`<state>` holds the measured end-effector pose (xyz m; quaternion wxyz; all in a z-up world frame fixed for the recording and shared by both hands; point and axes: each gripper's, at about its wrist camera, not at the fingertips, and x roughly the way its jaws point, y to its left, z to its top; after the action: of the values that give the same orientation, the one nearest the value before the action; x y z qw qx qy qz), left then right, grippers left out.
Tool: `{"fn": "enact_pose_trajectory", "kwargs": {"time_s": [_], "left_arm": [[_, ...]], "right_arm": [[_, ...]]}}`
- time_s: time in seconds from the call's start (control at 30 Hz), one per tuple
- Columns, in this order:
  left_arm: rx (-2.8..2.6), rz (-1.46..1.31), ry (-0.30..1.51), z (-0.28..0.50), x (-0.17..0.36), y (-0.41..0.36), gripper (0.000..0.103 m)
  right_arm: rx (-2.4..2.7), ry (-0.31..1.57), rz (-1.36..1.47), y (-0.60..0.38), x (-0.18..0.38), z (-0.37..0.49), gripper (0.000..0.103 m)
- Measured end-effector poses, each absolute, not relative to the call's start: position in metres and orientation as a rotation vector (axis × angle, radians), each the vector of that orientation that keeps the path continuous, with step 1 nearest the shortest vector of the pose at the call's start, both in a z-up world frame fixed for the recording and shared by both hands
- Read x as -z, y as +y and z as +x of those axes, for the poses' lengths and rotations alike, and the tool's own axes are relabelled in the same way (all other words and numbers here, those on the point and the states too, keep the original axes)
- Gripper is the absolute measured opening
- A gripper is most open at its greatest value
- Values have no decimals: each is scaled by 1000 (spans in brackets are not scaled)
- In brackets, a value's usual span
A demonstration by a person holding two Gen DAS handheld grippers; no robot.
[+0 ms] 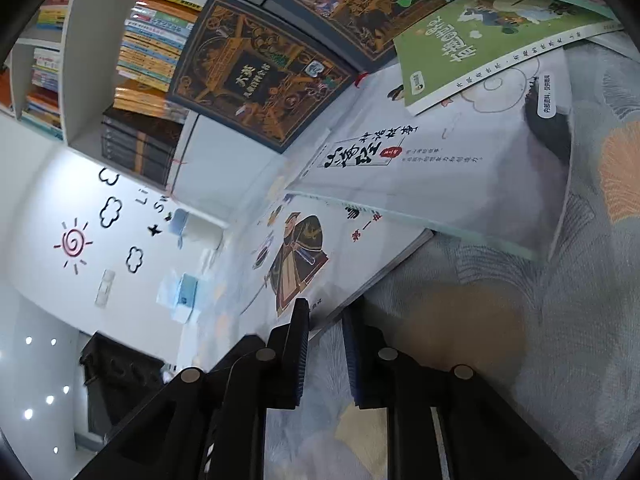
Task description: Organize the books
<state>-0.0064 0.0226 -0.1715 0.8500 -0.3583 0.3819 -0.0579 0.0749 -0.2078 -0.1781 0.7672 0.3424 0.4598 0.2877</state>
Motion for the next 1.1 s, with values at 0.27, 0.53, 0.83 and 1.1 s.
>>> {"fn": "enact_pose_trajectory", "kwargs": {"time_s": [0.27,0.53,0.83,1.1], "left_arm": [[117,-771,792,-11,173,26,23],[134,-761,820,-61,169,22,22],[11,-726,826,-78,157,40,39],[12,-676,852,-13,158,53,53]], "right_arm": [[-498,949,706,-190,171,72,15],[-528,911,629,-179,146,11,0],[-548,983,718,-221,142,16,50],[-545,1014,593,-225,153,94,62]]}}
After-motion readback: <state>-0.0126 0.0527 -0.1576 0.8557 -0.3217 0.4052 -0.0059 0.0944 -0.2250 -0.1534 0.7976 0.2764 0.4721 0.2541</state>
